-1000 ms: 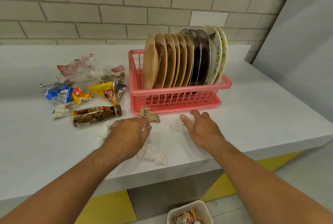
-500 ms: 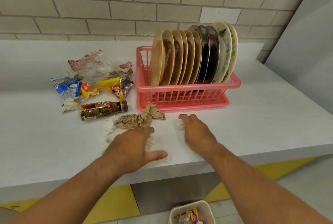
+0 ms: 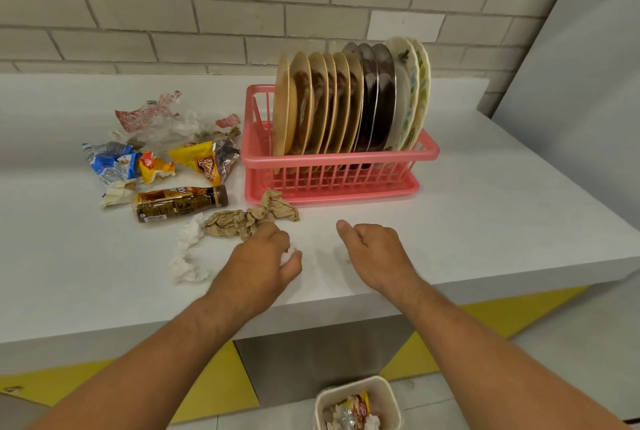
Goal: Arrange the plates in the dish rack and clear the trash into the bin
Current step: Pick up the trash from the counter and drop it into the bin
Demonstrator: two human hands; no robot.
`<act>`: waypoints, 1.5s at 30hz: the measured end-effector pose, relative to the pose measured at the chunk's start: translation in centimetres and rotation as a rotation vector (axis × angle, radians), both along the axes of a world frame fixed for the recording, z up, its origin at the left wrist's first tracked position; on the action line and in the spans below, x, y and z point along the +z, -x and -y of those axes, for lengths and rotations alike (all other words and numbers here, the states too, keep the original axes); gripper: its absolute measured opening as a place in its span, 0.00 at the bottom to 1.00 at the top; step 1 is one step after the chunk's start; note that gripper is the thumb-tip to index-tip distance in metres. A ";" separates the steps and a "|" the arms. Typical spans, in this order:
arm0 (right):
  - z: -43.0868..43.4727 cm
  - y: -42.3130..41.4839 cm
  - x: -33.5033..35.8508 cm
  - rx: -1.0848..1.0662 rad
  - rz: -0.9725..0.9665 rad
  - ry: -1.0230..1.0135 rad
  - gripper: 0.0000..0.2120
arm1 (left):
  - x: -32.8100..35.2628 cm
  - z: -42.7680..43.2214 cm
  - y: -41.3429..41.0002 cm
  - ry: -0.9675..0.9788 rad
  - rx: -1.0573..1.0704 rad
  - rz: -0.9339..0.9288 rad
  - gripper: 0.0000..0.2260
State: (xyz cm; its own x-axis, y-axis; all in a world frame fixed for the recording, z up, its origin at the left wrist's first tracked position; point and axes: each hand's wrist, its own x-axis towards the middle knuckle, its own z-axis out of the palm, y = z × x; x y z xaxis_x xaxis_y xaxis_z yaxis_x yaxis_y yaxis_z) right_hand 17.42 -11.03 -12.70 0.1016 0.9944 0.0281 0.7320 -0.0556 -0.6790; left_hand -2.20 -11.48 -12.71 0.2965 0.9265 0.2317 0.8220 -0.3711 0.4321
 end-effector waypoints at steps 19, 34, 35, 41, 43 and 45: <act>6.0 -1.0 2.1 -0.058 0.008 -0.020 0.22 | 2.0 2.3 -2.0 -0.022 0.003 0.052 0.26; 15.5 -2.7 -10.6 -0.168 0.073 0.203 0.24 | -8.1 10.1 -3.7 0.160 -0.231 -0.162 0.27; 15.9 -3.3 -11.8 -0.176 0.076 0.215 0.25 | -9.3 10.1 -4.1 0.180 -0.241 -0.166 0.26; 18.4 -7.4 -22.9 -0.151 0.152 0.348 0.21 | -20.3 11.0 -7.4 0.297 -0.183 -0.197 0.23; 19.2 -8.7 -27.6 -0.121 0.196 0.379 0.20 | -24.9 11.4 -8.4 0.359 -0.182 -0.224 0.20; 19.6 -10.0 -32.9 -0.078 0.254 0.413 0.21 | -29.7 12.2 -9.6 0.388 -0.260 -0.315 0.14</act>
State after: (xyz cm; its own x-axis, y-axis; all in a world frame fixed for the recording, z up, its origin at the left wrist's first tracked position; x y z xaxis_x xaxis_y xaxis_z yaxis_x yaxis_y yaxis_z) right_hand 27.46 -30.60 -45.62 0.2171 0.9173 -0.3337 0.8546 -0.3438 -0.3893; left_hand 7.35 -23.68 -42.38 0.5263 0.8131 -0.2487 0.8360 -0.4415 0.3258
